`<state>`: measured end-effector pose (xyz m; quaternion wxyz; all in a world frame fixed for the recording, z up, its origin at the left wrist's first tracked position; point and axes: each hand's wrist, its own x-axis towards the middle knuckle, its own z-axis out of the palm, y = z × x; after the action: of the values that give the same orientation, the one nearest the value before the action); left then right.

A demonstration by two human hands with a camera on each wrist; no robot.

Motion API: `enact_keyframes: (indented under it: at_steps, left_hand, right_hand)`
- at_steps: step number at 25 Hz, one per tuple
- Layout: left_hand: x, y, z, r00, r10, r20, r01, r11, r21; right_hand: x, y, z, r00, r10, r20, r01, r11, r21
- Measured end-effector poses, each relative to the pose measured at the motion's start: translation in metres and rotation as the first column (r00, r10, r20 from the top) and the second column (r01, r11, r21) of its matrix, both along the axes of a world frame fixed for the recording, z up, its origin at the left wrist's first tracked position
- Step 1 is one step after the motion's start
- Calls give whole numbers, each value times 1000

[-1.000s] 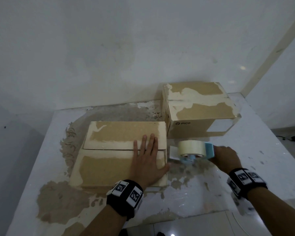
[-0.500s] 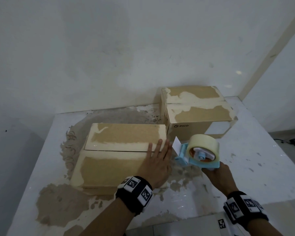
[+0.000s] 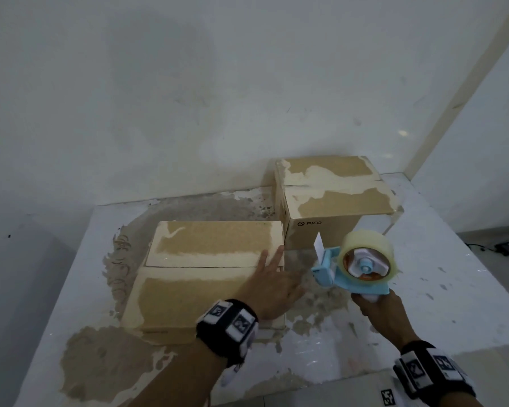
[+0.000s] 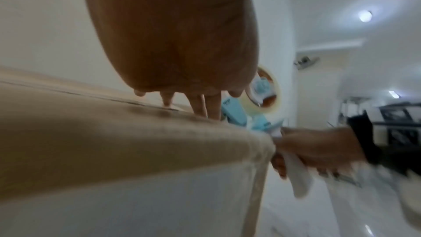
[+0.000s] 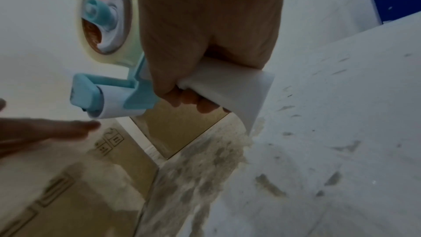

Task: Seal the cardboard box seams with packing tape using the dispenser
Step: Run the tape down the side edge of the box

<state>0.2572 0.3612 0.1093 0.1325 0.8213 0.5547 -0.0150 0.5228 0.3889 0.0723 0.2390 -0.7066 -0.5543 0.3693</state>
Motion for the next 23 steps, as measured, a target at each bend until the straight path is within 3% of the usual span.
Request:
enact_keyframes:
  at_steps: [2,3,5,7,9,13,15,20,23]
  left_hand:
    - [-37,-14,8,971,189,149,-199,979,55]
    - [-64,-22,8,921,339,190,-365,923,120]
    - [-128,-40,2,745,649,151,-667,726,168]
    - [-173,-57,0,579,812,72,-814,581,-11]
    - [-187,-65,-3,539,828,157,-818,558,-141]
    - [-188,-69,-2,450,821,353,-844,520,-135]
    - [-186,-81,-3,369,819,439,-862,478,-169]
    - [-179,-138,-24,313,859,406,-864,435,-254]
    - [-176,-147,-18,256,839,481,-843,437,-314]
  right_hand:
    - [-11,-8,5,994,8,-109,-7,1000,13]
    - [-18,-13,7,987,25,-158,-20,999,29]
    - [-38,-20,13,959,76,-272,-60,996,68]
    - [-64,-25,20,897,122,-425,-79,990,118]
    - [-90,-26,27,839,119,-532,-42,987,154]
    - [-128,-23,34,753,93,-652,-1,990,139]
    - [-132,-23,35,750,129,-649,-30,986,162]
    - [-128,-36,33,759,99,-644,-64,995,78]
    - [-129,-45,28,777,128,-617,-86,991,98]
